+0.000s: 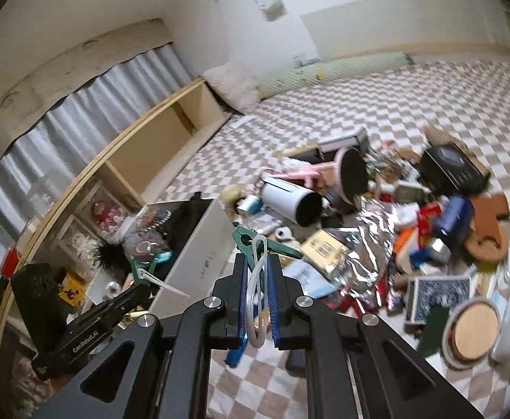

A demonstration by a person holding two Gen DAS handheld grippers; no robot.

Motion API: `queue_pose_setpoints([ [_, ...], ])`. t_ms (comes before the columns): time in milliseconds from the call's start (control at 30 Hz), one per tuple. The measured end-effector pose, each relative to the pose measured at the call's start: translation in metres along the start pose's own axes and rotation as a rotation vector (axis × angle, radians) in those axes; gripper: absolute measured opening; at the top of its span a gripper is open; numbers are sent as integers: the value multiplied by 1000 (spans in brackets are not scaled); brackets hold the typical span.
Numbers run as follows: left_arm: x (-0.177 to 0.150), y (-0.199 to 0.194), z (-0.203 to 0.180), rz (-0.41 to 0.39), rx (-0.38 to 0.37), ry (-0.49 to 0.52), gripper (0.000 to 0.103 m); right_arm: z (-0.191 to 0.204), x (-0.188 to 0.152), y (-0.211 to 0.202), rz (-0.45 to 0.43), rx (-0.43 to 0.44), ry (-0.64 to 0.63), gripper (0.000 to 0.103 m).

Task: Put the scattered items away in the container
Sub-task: 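Carry both green clothespins up and over the white shoebox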

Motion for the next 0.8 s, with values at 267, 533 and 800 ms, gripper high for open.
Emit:
queue_pose_setpoints([
  [267,9,-30,29,-79,58,-51,10,42,3,9,-2,44,-79,12],
  [533,11,-58,55,-132,116,-90,10,80,-1,28,17,85,-137,12],
  [800,11,-68,66,-139,165,-88,10,115,-11,53,58,125,-184,12],
])
Point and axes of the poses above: each gripper's, at about its wrist camera, not at the fingertips, and y roughly the way its jaws point, z to its left, x to its top, the point moved 1 cm from there along y, roughly the way its jaws point, and after that the axes turned 15 degrees about y, right-handed, at the moved point
